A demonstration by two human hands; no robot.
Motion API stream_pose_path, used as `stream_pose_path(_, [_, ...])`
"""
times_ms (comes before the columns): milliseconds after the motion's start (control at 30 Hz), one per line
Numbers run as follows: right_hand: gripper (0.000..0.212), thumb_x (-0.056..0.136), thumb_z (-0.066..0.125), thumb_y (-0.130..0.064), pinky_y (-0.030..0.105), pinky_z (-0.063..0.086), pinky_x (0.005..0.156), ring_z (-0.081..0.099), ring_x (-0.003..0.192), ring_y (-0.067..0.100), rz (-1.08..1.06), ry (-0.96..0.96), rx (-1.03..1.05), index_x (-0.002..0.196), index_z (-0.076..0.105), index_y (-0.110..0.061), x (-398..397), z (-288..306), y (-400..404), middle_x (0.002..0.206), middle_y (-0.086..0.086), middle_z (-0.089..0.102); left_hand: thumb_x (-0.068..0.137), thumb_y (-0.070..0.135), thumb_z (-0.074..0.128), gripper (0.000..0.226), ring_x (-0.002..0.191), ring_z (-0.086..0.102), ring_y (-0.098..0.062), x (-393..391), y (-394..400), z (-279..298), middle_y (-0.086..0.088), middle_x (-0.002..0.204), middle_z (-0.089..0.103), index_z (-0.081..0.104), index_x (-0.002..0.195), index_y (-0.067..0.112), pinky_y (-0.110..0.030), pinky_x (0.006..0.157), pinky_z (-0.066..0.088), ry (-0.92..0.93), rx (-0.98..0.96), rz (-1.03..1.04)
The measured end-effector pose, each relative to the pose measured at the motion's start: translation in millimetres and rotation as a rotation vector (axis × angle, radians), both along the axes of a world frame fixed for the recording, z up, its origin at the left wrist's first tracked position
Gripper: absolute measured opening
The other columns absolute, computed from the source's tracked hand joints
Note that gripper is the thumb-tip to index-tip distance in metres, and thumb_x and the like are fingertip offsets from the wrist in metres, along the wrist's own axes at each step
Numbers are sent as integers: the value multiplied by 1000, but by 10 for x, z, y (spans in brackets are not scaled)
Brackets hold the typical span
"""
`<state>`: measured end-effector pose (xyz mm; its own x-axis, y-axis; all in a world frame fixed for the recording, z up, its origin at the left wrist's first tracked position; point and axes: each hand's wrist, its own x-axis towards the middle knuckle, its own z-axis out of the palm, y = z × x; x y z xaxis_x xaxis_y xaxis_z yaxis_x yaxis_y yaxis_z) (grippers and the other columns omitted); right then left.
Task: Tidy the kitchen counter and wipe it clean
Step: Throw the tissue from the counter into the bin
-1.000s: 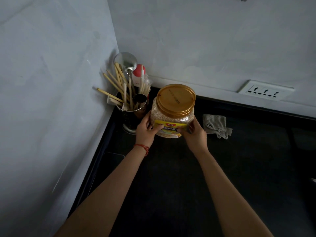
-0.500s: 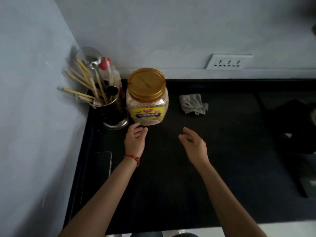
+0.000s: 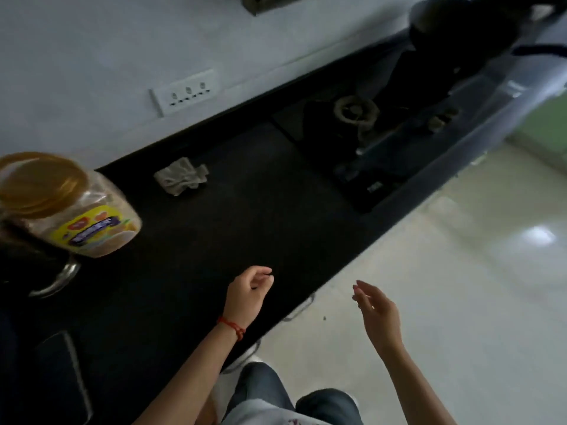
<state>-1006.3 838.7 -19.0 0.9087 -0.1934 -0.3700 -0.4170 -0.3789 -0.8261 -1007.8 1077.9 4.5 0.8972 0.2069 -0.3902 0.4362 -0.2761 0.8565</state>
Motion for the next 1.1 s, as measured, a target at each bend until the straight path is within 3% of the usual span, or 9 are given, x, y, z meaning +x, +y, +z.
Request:
stream_pose_path(33, [23,90,56,-19,32,56,81,66,91,23,-62,30,5,110,65,-12,-115,-74,-234,101,6,69,86,11,60,14,89,63,-15,17,-205,-1,-2,90,67,62,89,24,-18,78,48,2,4,-44])
stream_pose_path(100, [25,90,56,-20,42,53,85,66,88,24,-164,120,23,111,64,-8,-378,-203,-699,94,5,68,85,12,61,10,84,64,-16,26,-628,-31,-6,87,67,63,88,20,-18,76,49,32,4,-132])
stream_pose_path(233, [27,91,54,-17,40,51,82,66,81,23,-335,252,69,113,62,-4,-964,-442,-1569,93,7,65,78,24,63,9,76,62,-18,-18,-1497,-224,3,75,64,59,74,32,-23,75,49,99,35,-321])
stream_pose_path(333, [25,91,53,-15,34,49,72,64,77,25,-481,302,123,110,62,-2,-1362,-560,-2118,95,11,64,85,11,60,8,68,61,-13,-75,-2097,-411,6,72,62,60,82,19,-16,64,45,177,68,-448])
stream_pose_path(467, [18,91,52,-15,35,48,72,63,76,25,-657,341,161,103,62,-5,-1763,-644,-2760,96,13,64,87,8,57,3,62,58,-12,-94,-2728,-623,3,68,60,59,86,10,-25,65,43,268,108,-503])
stream_pose_path(633, [19,92,50,-17,38,46,76,60,78,28,-824,432,222,103,60,-5,-2076,-809,-3339,96,15,61,86,7,55,23,62,55,-20,34,-3295,-827,-1,62,60,56,66,18,-26,61,40,373,179,-540])
stream_pose_path(800, [16,93,49,-15,36,43,73,58,78,29,-915,465,285,99,58,-4,-1847,-923,-3843,96,17,60,88,8,52,24,58,53,-19,416,-3688,-1118,-6,64,58,53,64,13,-23,54,37,561,166,-455])
stream_pose_path(933, [17,93,49,-16,35,45,68,59,79,29,-953,442,317,102,57,-4,-1331,-981,-4421,96,16,60,89,10,50,18,59,51,-20,932,-4023,-1332,-8,67,56,52,71,8,-25,58,38,683,169,-338])
stream_pose_path(1100, [17,93,48,-16,31,49,68,60,87,33,-1072,452,416,104,54,-4,-654,-920,-5257,100,19,60,90,12,51,21,60,51,-21,1644,-4687,-1407,-10,68,56,52,70,7,-27,62,39,770,263,-428])
